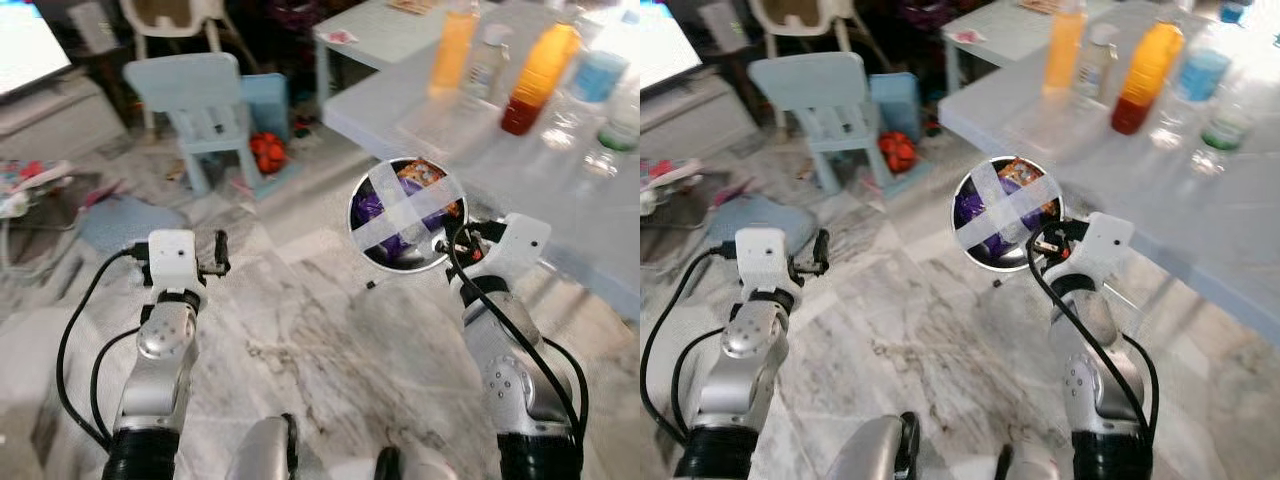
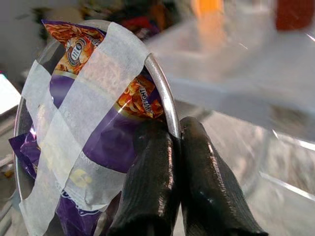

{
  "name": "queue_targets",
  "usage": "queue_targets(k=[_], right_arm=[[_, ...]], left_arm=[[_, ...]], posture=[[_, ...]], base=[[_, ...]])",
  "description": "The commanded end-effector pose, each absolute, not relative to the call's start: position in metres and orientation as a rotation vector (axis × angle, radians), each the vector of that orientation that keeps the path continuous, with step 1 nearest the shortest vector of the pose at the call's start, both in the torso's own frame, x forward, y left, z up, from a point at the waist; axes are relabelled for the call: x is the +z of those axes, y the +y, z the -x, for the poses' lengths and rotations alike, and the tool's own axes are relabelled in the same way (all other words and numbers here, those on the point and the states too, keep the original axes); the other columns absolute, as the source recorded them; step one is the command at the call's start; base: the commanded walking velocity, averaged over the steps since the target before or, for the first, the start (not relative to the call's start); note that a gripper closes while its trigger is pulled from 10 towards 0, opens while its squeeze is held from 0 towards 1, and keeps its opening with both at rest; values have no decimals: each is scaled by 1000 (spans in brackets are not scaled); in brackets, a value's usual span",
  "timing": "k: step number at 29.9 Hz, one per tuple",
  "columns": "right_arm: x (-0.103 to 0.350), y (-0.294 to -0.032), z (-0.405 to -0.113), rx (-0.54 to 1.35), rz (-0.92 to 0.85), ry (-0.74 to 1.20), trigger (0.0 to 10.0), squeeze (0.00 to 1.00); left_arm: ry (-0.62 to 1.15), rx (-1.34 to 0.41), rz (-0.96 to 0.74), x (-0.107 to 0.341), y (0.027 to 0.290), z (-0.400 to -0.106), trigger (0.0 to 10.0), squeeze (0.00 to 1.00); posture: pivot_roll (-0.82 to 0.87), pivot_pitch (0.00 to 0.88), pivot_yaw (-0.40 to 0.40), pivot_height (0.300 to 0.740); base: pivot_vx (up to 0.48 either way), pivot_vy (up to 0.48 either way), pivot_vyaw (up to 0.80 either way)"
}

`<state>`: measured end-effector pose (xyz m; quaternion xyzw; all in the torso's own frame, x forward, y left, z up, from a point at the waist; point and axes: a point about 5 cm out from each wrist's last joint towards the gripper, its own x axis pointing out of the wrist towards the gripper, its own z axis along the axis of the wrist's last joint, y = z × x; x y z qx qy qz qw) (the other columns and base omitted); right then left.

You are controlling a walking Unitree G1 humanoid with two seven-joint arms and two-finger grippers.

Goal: Restocking fridge

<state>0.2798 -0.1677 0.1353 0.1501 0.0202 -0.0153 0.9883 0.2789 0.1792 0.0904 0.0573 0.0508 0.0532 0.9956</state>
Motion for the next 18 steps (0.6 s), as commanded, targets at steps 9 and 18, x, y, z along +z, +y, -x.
queue_targets(k=[9,18], right_arm=[[142,-161,-287,-18,-392,20,10000,0],[146,-131,-294,115,-455,22,10000,0]], left_arm=[[95,119,-113,93,182,-278,10000,0],[108,135,-142,94,196,-275,10000,0]], posture=[[28,19,76,740],[58,60,83,740]], base=[[0,0,800],[0,0,800]])
